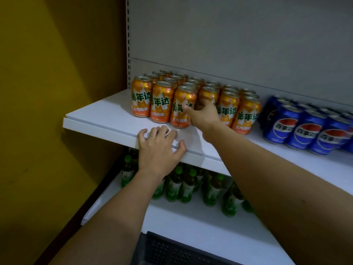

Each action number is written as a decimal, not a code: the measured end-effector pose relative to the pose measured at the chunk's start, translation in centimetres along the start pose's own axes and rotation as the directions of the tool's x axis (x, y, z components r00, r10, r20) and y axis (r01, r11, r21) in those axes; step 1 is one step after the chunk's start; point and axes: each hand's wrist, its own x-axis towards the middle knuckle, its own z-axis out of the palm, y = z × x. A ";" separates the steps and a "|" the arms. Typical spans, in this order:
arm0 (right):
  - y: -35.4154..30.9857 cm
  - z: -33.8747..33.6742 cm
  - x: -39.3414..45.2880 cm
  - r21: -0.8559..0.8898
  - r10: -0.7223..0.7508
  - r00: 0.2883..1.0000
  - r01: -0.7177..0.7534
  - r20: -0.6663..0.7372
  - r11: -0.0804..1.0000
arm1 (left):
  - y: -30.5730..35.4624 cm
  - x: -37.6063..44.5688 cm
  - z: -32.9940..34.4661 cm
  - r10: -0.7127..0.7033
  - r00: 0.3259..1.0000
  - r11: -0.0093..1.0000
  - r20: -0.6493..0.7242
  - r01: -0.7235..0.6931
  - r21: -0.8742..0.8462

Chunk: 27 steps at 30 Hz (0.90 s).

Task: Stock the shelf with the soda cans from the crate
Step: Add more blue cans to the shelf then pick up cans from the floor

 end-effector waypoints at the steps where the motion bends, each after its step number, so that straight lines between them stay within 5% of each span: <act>1: -0.1 -0.5 -1.0 -0.018 0.028 1.000 -0.028 0.010 0.999 | 0.1 0.0 -0.4 0.006 0.999 1.000 0.039 -0.007 0.015; 9: -1.8 -7.2 -12.1 -0.251 0.076 0.988 -0.040 0.136 0.967 | 3.8 -0.7 -6.4 -0.125 0.891 0.986 0.436 0.064 0.152; 13: -1.6 -11.6 -17.2 -0.368 0.140 0.973 -0.064 0.185 0.927 | 7.3 -4.4 -9.5 -0.149 0.843 0.974 0.517 0.216 -0.072; 18: 1.7 -16.6 -23.4 -0.524 0.158 0.974 -0.051 0.162 0.850 | 12.7 -9.2 -12.3 -0.083 0.729 0.831 0.680 0.427 -0.357; 27: 13.0 -25.9 -31.9 -0.559 0.355 0.931 -0.251 0.085 0.791 | 25.5 -20.4 -8.9 0.117 0.604 0.738 0.789 0.479 -0.476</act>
